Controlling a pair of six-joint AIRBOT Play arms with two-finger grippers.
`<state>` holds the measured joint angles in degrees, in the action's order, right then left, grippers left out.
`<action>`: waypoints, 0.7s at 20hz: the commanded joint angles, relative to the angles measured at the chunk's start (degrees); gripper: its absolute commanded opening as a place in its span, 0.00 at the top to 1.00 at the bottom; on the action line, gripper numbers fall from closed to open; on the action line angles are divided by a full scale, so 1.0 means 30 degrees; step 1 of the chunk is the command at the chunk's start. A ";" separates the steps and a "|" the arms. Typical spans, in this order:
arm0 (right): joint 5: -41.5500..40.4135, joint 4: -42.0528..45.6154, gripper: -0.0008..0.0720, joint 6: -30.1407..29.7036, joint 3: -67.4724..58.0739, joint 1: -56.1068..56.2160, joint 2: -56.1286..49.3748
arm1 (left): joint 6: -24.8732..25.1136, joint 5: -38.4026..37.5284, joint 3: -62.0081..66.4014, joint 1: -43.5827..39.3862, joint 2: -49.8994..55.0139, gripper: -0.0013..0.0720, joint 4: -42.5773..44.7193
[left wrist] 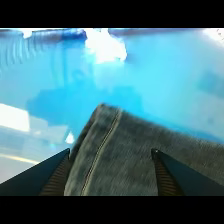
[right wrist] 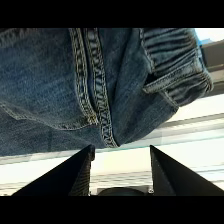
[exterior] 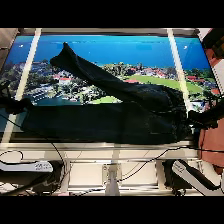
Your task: Fold the clothes and pants, and hang the long-sleeved shirts on hangers.
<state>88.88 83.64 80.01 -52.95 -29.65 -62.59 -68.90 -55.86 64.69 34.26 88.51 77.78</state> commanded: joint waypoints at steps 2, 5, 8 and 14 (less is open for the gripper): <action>-0.0138 -0.0692 0.42 0.0109 0.0007 0.0015 -0.0007 | 0.1552 0.0495 -0.0007 -0.0087 0.0954 0.45 -0.1537; -0.0168 -0.1188 0.42 0.0109 0.0007 0.0015 -0.0007 | 0.3985 0.0641 -0.0007 -0.0444 0.0954 0.86 -0.3679; -0.0138 -0.1639 0.42 0.0109 0.0007 0.0015 -0.0007 | 0.4291 0.0699 0.0124 -0.0685 0.0466 0.94 -0.4379; -0.0146 -0.1661 0.42 0.0102 0.0007 0.0015 -0.0007 | 0.4765 0.0124 0.0401 -0.0350 -0.4517 0.94 -0.3752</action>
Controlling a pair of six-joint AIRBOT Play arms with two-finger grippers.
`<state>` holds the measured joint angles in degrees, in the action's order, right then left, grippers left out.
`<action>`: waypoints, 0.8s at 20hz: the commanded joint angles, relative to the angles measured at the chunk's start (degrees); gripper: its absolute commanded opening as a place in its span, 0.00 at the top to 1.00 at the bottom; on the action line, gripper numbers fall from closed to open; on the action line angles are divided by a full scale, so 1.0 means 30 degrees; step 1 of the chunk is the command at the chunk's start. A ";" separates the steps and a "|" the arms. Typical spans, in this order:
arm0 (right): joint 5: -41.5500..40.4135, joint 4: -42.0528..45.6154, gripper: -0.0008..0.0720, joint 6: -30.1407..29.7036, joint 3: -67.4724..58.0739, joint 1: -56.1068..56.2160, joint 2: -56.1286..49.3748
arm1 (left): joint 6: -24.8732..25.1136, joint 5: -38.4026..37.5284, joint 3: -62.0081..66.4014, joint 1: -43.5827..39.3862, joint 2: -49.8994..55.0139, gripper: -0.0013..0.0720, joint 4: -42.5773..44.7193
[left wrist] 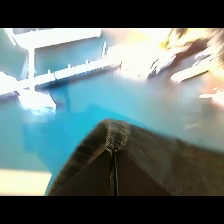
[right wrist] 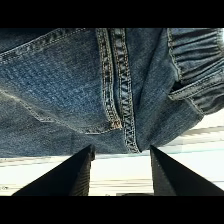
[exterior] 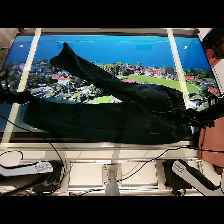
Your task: Fold the clothes and pants, and hang the long-sleeved shirts on hangers.
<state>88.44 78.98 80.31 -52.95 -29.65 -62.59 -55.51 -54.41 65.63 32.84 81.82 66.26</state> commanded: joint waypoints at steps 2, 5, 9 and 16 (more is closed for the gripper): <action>0.0007 -0.0117 0.42 0.0000 0.0007 0.0015 -0.0007 | 0.0291 -0.0729 0.0087 0.0226 -0.4554 0.94 0.0845; 0.0015 -0.0117 0.42 0.0000 0.0007 0.0015 -0.0007 | 0.0233 -0.2943 0.0073 0.0437 -0.7854 0.94 0.2601; -0.0007 -0.0109 0.42 -0.0015 0.0007 0.0015 -0.0007 | -0.1239 -0.3089 0.0051 0.0437 -1.1176 0.94 0.4969; -0.1056 -0.0117 0.42 -0.0015 0.0007 0.0015 -0.0007 | -0.1246 0.2710 -0.3053 0.0350 -0.6521 0.94 -0.0648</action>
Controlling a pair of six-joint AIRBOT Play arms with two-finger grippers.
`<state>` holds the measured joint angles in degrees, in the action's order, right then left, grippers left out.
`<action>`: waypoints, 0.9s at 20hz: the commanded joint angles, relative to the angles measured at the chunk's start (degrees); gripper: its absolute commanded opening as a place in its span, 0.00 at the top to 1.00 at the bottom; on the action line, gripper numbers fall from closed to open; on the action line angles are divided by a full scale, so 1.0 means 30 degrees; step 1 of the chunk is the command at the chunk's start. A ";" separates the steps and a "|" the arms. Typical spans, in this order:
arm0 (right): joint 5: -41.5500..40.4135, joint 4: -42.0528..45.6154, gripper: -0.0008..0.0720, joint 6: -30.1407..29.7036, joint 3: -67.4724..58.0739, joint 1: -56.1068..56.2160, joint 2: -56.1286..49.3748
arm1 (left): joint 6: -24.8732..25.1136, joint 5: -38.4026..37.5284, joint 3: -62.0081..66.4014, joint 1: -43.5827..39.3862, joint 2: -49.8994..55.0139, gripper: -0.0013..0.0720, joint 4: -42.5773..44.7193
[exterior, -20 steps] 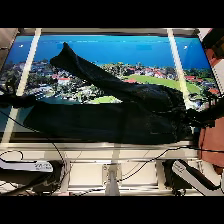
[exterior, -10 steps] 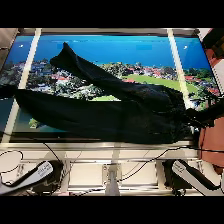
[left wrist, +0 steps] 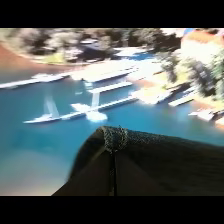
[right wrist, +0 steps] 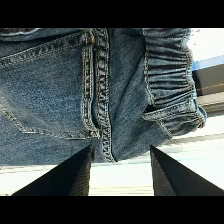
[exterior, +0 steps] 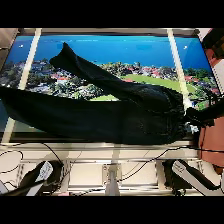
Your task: Fold the clothes and pants, and hang the long-sleeved shirts on hangers.
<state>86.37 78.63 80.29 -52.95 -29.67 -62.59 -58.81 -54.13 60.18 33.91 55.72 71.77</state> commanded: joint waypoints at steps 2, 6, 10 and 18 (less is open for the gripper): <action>-0.0444 -0.0007 0.42 0.0000 0.0007 0.0022 -0.0007 | -0.0095 0.3905 -0.1486 -0.0007 0.5421 0.94 -0.3089; -0.0663 -0.0007 0.42 0.0007 0.0007 0.0022 -0.0007 | -0.0102 0.4838 -0.1443 -0.0007 0.9653 0.02 -0.3228; -0.0772 -0.0007 0.42 0.0044 0.0007 0.0022 -0.0007 | -0.0095 0.5275 -0.1188 0.0087 0.9413 0.03 -0.2987; -0.2317 0.0000 0.42 0.0073 -0.0087 0.0022 -0.0007 | -0.0095 0.3395 -0.0444 0.1676 0.5428 0.11 0.2280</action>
<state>80.97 78.61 80.47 -53.12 -29.65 -62.59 -59.16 -39.75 58.54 36.56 75.48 70.43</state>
